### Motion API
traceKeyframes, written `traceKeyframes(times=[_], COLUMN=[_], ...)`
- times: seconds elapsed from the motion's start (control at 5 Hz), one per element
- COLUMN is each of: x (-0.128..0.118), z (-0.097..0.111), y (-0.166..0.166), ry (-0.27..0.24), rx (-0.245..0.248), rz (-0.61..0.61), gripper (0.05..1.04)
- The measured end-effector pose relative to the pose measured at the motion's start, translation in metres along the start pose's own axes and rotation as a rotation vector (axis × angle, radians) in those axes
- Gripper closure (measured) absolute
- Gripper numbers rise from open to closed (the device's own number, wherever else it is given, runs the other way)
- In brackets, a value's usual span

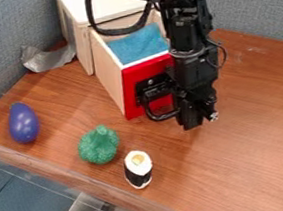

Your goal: Open the drawer

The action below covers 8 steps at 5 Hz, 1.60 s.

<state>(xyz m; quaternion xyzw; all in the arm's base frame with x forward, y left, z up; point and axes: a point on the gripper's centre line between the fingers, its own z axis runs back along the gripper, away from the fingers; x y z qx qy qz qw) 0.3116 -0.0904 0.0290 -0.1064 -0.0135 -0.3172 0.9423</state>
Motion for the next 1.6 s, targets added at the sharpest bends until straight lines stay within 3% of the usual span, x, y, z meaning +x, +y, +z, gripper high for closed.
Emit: traceKeyframes(times=[0.6,0.8,1.0,1.4,1.6], x=[-0.0006,-0.0003,-0.0011,-0.0028,-0.0019], z=[-0.0003,0.0,-0.0005,-0.0005,0.0], y=[-0.0033,-0.003,-0.003,-0.003,-0.0025], ry=[-0.001,-0.002,0.003,0.014,0.008], rx=[-0.015,-0.014,-0.014,-0.015,-0.01], rz=[0.001,0.0,0.003,-0.009,-0.011], gripper=[0.947,0.902,0.671,0.102,0.08])
